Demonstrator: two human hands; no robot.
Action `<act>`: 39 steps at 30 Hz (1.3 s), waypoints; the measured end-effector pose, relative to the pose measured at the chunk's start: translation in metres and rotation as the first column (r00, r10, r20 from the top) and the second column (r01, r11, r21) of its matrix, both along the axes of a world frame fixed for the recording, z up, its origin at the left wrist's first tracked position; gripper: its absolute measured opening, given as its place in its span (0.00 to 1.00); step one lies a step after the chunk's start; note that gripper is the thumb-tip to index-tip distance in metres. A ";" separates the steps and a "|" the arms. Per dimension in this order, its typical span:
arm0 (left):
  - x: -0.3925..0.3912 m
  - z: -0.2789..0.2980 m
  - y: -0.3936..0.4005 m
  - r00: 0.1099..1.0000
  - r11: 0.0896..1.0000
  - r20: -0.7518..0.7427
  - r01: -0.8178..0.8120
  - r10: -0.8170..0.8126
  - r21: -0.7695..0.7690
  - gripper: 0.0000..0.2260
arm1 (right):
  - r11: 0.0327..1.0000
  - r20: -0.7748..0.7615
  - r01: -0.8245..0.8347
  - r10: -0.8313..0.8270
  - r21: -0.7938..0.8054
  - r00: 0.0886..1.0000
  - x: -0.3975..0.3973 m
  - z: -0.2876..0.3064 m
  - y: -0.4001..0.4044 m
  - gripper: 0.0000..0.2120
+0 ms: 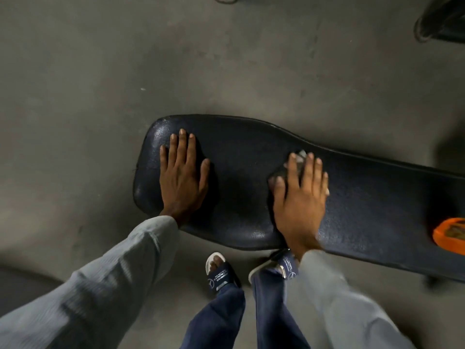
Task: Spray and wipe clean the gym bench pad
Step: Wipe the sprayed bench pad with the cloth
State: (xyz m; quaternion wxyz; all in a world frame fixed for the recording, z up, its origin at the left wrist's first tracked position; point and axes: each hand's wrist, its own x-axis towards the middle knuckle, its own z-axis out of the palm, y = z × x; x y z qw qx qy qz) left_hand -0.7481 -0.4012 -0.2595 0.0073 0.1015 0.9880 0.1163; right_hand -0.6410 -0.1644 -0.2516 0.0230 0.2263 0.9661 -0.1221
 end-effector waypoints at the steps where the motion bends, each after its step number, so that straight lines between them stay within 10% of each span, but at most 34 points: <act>1: 0.001 0.001 0.003 1.000 1.000 0.003 -0.016 0.016 -0.003 0.32 | 0.999 0.012 0.048 -0.048 0.004 0.999 0.019 0.002 -0.005 0.30; 9: 0.043 0.003 0.082 0.993 0.972 -0.059 0.117 -0.107 0.203 0.28 | 0.890 -0.031 -0.455 0.454 -0.031 0.891 0.004 -0.004 -0.009 0.40; 18: 0.058 -0.011 0.125 0.945 0.942 0.029 0.322 -0.326 0.097 0.29 | 0.995 0.019 0.101 -0.100 -0.009 0.995 0.069 -0.001 0.053 0.31; 26: 0.061 -0.016 0.123 0.945 0.942 0.026 0.324 -0.327 0.088 0.32 | 0.927 -0.078 -0.375 0.372 -0.026 0.925 0.027 -0.012 0.055 0.29; 35: 0.061 -0.009 0.126 0.954 0.951 0.028 0.294 -0.297 0.096 0.31 | 0.991 0.009 0.136 -0.136 -0.015 0.991 0.062 -0.002 0.083 0.29; 39: 0.061 -0.012 0.125 0.955 0.952 0.033 0.292 -0.296 0.087 0.30 | 0.997 0.051 -0.062 0.064 -0.038 0.997 0.078 -0.005 0.033 0.30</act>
